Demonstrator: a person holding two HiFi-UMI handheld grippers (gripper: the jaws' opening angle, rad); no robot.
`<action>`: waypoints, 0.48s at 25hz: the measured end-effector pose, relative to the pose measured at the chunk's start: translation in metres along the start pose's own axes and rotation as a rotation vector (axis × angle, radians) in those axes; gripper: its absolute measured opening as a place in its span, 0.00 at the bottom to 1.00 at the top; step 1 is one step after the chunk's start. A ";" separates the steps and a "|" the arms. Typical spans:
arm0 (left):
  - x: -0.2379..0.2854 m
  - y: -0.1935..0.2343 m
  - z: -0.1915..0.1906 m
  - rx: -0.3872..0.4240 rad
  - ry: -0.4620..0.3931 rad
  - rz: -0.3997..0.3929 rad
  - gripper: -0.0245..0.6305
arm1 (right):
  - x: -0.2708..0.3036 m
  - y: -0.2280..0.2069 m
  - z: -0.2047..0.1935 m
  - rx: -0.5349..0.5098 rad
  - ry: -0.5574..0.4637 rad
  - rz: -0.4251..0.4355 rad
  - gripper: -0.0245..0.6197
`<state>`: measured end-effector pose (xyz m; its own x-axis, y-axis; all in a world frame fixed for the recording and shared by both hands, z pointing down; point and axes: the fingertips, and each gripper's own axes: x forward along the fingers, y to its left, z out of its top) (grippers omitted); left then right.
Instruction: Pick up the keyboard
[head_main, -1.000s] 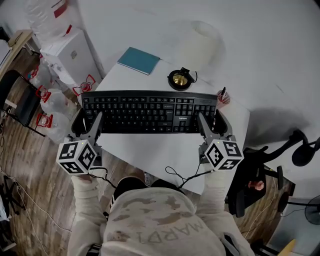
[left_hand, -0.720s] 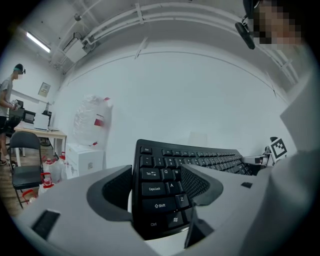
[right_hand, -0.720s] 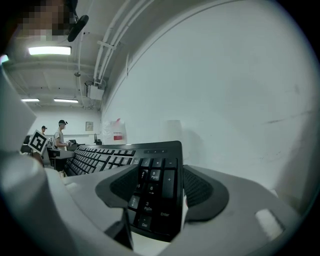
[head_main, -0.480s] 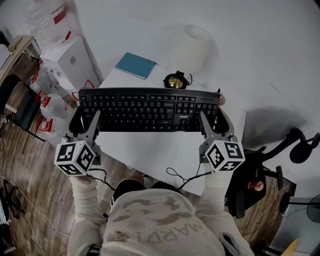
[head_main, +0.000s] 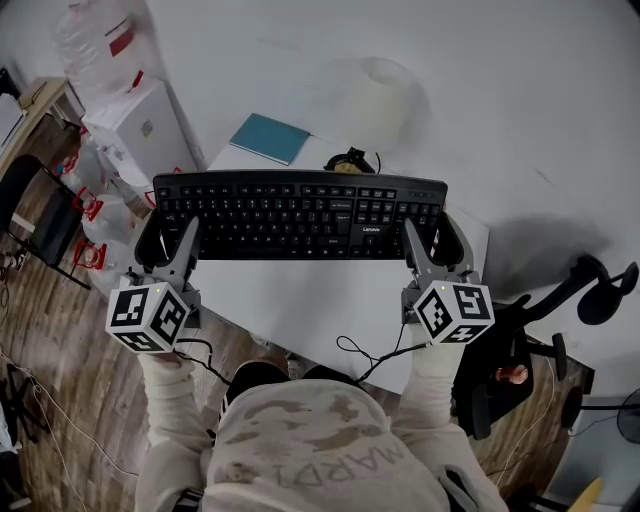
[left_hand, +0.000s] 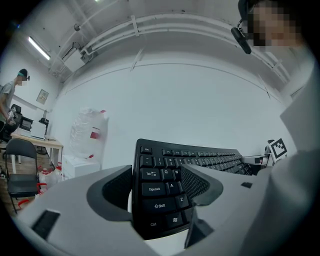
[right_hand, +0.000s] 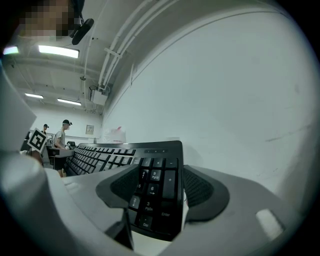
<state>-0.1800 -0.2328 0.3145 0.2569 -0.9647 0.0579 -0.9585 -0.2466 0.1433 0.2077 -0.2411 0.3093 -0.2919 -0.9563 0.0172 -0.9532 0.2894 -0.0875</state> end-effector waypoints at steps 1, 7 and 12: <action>0.000 0.000 0.003 0.002 -0.006 -0.001 0.51 | 0.000 0.000 0.003 -0.002 -0.005 -0.001 0.47; 0.003 -0.006 0.023 0.018 -0.047 -0.009 0.51 | -0.001 -0.002 0.021 -0.011 -0.040 -0.008 0.47; -0.003 -0.008 0.033 0.025 -0.084 -0.020 0.51 | -0.007 0.002 0.032 -0.027 -0.073 -0.014 0.47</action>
<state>-0.1769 -0.2313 0.2809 0.2656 -0.9637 -0.0282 -0.9563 -0.2671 0.1188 0.2105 -0.2349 0.2768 -0.2730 -0.9605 -0.0543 -0.9592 0.2761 -0.0609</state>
